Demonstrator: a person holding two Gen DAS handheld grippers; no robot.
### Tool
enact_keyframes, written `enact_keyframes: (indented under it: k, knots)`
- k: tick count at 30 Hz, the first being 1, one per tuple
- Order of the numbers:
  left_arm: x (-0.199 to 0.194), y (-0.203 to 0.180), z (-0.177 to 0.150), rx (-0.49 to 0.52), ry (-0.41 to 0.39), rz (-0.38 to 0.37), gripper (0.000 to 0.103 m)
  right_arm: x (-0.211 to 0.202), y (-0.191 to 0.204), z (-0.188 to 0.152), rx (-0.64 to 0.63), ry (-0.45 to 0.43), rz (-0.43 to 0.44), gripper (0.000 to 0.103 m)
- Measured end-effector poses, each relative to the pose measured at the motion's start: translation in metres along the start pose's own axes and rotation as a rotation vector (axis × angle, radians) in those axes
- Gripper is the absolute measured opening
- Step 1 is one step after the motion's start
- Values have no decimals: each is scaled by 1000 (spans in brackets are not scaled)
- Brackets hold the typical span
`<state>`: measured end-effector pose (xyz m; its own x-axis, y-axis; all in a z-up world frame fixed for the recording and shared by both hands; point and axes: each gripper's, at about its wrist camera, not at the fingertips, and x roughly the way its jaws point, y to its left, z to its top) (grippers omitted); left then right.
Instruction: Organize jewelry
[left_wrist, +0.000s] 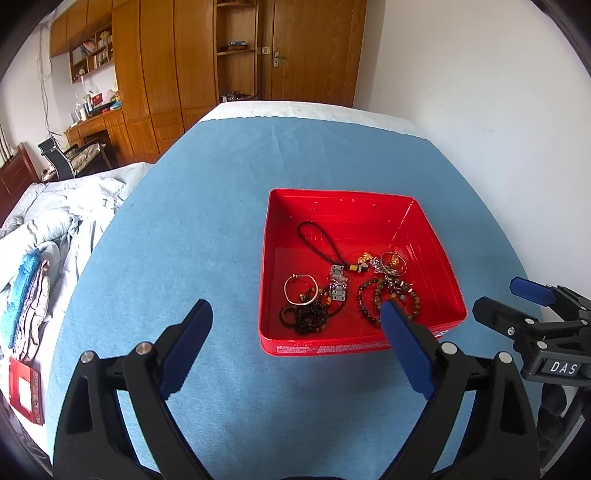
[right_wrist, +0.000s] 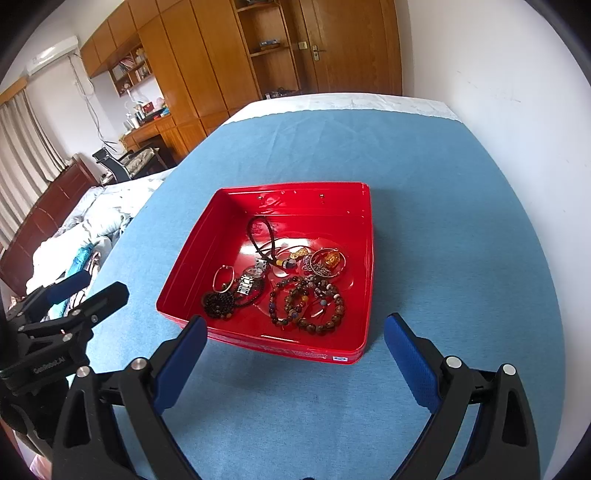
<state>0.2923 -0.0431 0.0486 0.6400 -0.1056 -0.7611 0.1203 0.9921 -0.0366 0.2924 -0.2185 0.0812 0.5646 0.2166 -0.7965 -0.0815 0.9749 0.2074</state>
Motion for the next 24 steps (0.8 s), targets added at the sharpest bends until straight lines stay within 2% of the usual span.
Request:
enact_keyframes:
  k: [24]
  knots:
    - [-5,1,-2,1,-8,-2,91,-8,9,-3,-25,-18,8,96]
